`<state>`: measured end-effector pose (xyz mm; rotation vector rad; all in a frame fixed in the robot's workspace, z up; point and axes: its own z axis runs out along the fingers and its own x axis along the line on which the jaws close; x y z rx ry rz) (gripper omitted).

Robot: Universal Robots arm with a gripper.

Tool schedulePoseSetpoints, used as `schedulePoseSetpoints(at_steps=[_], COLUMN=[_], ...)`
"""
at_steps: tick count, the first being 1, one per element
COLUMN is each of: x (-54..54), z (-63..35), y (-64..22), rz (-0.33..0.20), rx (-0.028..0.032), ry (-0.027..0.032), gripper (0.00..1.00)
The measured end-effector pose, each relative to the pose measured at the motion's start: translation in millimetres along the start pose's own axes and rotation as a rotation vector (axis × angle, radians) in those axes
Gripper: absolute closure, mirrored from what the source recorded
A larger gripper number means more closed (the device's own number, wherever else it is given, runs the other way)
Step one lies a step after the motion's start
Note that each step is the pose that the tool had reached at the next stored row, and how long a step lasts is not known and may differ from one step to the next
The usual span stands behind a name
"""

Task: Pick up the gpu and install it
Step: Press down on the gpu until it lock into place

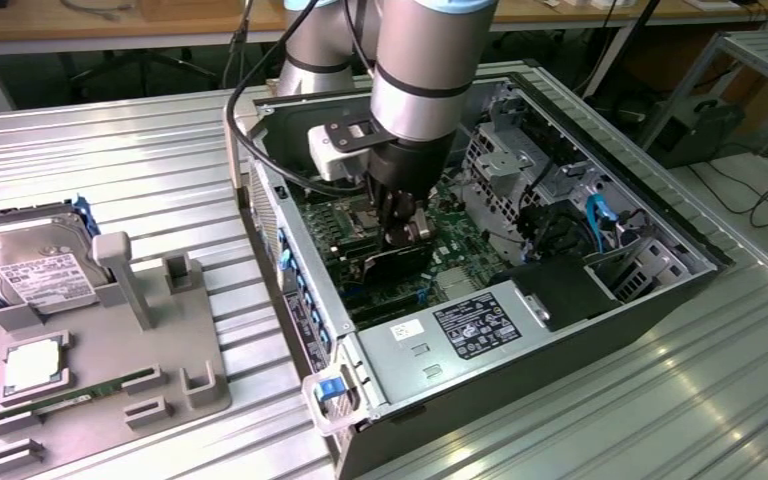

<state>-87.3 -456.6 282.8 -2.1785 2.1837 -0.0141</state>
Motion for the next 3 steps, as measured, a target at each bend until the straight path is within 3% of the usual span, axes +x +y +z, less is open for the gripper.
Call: schedulePoseSetpoints(at_steps=[3], x=[0.0], z=[0.0], y=[0.0], rz=[0.000], rx=[0.0000], ry=[-0.0001], gripper=[0.89])
